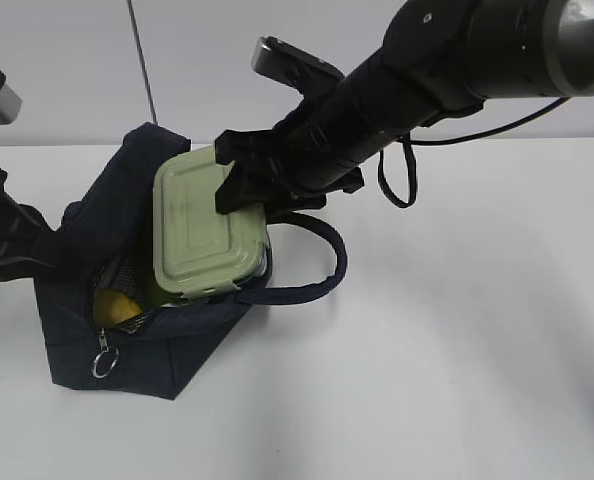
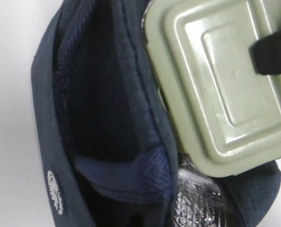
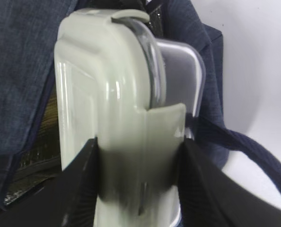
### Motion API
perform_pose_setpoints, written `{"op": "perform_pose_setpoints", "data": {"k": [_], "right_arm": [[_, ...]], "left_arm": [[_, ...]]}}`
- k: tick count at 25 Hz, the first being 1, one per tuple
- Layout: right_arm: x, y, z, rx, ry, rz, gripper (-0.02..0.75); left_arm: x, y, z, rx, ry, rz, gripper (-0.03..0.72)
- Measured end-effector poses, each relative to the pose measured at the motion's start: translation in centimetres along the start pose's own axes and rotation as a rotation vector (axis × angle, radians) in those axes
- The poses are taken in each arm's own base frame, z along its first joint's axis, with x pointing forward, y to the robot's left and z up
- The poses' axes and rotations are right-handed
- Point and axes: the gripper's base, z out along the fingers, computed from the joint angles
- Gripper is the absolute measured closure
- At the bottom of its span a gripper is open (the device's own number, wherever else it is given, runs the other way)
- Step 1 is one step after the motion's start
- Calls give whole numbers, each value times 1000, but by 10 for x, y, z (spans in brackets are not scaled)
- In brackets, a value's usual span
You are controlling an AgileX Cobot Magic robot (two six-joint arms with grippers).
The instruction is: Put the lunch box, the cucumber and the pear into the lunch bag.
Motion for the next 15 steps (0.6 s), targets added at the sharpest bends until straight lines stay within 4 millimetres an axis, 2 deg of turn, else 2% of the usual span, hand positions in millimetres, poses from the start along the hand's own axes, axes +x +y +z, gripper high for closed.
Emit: {"op": "perform_pose_setpoints", "data": {"k": [4, 7, 9, 13, 15], "right_arm": [[1, 14, 13, -21, 13, -13, 411], [1, 28, 34, -53, 45, -28, 411], [2, 30, 46, -61, 69, -27, 411], [-3, 34, 50, -76, 109, -92, 410], [-7, 38, 47, -78, 120, -129, 356]], "left_arm": [[0, 0, 0, -3, -5, 0, 687], [-1, 1, 0, -8, -12, 1, 687], [-1, 1, 0, -8, -13, 1, 687], [-1, 1, 0, -8, -12, 1, 687], [-1, 1, 0, -8, -13, 0, 687]]}}
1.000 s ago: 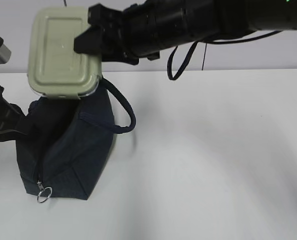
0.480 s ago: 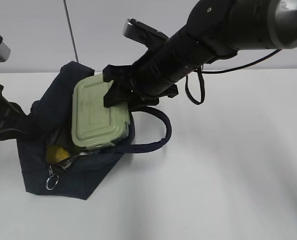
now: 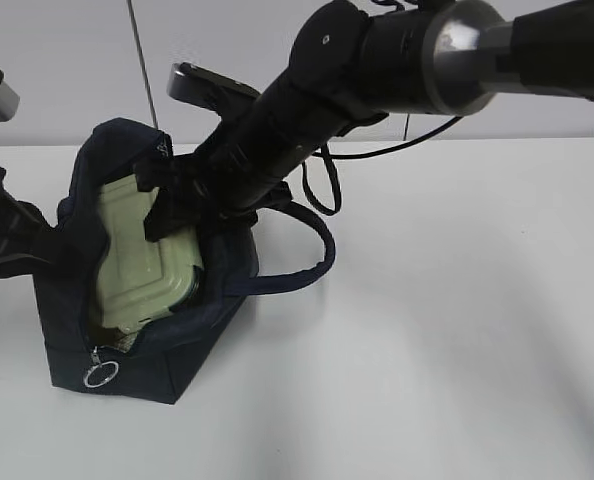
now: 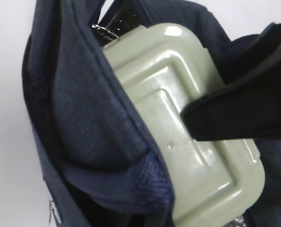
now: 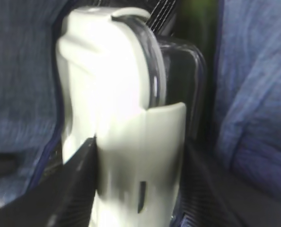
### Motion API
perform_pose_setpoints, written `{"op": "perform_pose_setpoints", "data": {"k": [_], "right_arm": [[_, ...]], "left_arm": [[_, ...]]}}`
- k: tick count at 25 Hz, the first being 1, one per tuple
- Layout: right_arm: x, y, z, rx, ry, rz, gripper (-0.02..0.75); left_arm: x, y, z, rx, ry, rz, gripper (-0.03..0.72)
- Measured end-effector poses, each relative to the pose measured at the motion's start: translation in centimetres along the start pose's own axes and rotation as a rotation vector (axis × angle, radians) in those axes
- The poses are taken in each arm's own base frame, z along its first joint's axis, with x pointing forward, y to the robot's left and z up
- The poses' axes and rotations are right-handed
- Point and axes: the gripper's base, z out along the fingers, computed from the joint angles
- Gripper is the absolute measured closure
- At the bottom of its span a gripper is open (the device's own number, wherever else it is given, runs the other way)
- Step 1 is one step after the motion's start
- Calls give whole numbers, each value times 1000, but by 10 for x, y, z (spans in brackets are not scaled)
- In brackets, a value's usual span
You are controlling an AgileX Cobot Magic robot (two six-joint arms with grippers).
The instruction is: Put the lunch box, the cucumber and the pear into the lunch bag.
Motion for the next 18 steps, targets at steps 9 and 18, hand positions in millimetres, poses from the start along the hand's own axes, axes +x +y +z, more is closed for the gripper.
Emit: {"op": "perform_pose_setpoints", "data": {"k": [9, 18], "right_arm": [[-30, 19, -47, 168, 70, -148, 244], [-26, 13, -48, 243, 134, -111, 274]], "left_arm": [[0, 0, 0, 0, 0, 0, 687], [0, 0, 0, -1, -2, 0, 687]]}}
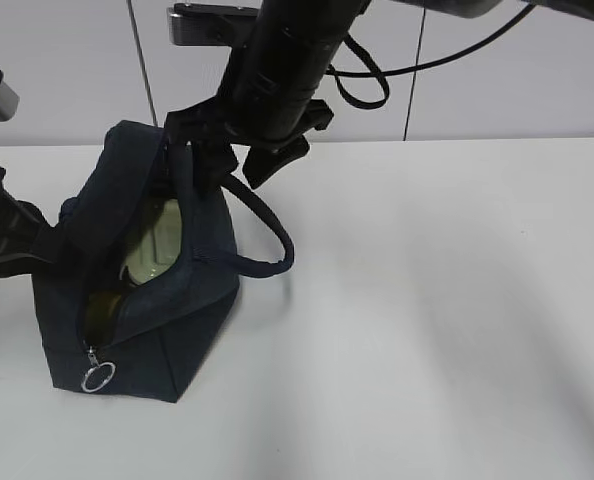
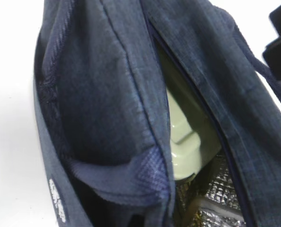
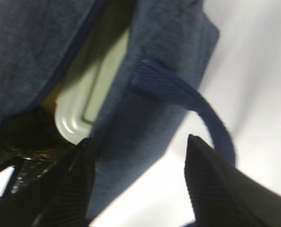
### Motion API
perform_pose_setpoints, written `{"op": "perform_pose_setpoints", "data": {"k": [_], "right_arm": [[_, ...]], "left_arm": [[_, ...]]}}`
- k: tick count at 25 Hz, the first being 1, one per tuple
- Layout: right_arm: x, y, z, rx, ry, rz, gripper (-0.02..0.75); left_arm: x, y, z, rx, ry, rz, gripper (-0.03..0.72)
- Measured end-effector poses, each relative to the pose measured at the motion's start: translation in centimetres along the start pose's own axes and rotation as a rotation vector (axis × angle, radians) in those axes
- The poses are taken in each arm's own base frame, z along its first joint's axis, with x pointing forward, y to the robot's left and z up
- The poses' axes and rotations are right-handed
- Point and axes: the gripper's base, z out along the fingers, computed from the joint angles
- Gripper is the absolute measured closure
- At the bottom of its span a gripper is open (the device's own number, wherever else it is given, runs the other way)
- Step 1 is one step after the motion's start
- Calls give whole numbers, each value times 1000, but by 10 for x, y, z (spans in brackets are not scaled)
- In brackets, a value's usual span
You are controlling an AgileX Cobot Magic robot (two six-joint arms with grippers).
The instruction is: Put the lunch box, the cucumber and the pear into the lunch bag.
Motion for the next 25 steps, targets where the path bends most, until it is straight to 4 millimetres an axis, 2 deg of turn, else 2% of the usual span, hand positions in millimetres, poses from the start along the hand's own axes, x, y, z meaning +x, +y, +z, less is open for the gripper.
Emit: {"op": "perform_pose_setpoints", "data": {"k": [4, 7, 9, 10, 13, 15, 18, 22, 25], "right_arm": [[-2, 5, 11, -64, -10, 12, 274], [0, 3, 26, -73, 18, 23, 318], [2, -3, 35, -44, 39, 14, 461], [3, -4, 36, -21, 43, 0, 600], [0, -6, 27, 29, 16, -24, 715], [-2, -7, 13, 64, -11, -45, 727], [3, -11, 1, 81, -12, -37, 729], [24, -24, -8, 100, -20, 15, 731], [49, -39, -21, 110, -73, 86, 733]], "left_arm": [[0, 0, 0, 0, 0, 0, 687], [0, 0, 0, 0, 0, 0, 687], [0, 0, 0, 0, 0, 0, 687], [0, 0, 0, 0, 0, 0, 687], [0, 0, 0, 0, 0, 1, 687], [-3, 0, -1, 2, -4, 6, 687], [-14, -1, -4, 17, -4, 18, 687], [-31, -6, -2, 35, -7, 46, 687], [-41, -17, 7, 65, 7, 74, 687]]}}
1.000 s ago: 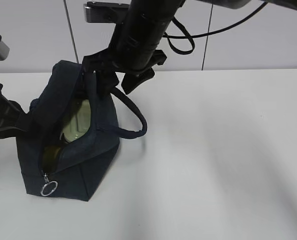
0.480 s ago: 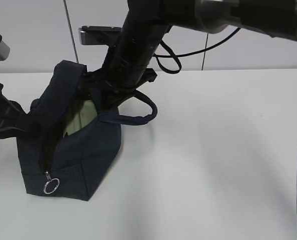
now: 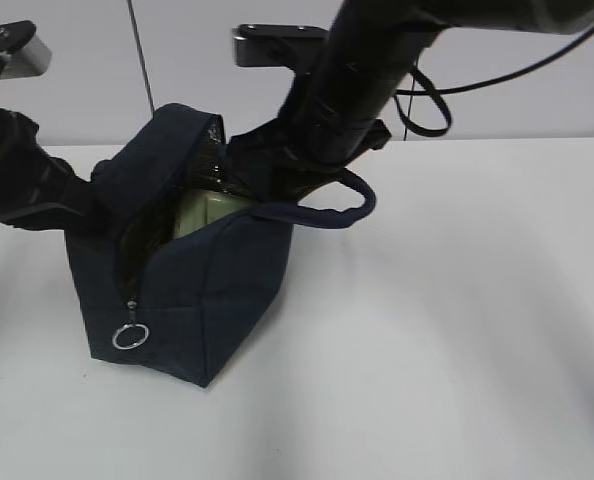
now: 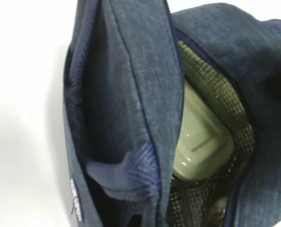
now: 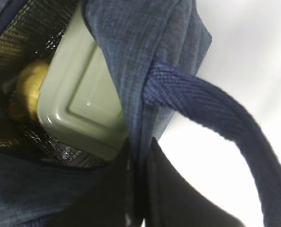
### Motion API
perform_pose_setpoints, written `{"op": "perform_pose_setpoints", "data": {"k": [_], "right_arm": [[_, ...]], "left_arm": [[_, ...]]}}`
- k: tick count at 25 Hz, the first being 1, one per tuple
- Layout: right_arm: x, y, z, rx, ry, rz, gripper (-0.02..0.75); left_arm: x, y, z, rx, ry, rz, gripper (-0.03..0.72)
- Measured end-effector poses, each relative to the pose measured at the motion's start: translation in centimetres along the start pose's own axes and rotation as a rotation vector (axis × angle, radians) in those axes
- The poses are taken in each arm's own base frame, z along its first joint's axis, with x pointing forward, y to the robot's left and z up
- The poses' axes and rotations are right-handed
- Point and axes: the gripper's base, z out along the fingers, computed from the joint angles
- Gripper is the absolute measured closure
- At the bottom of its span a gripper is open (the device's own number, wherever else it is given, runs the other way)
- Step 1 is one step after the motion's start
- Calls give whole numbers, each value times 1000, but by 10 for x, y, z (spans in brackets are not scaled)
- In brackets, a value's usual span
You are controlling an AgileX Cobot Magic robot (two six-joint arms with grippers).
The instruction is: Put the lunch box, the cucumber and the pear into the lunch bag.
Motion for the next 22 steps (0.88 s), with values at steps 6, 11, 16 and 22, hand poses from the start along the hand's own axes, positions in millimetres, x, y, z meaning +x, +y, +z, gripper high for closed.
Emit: {"op": "perform_pose_setpoints", "data": {"k": [6, 11, 16, 22], "right_arm": [[52, -25, -36, 37, -78, 56, 733], [58, -22, -34, 7, -75, 13, 624], [51, -13, -33, -95, -148, -26, 237], [49, -6, -64, -103, -236, -76, 195]], "left_arm": [[-17, -31, 32, 67, 37, 55, 687], [-20, -41, 40, 87, 42, 65, 622], [-21, -41, 39, 86, 36, 64, 393], [-11, -43, 20, 54, -58, 94, 329]]}}
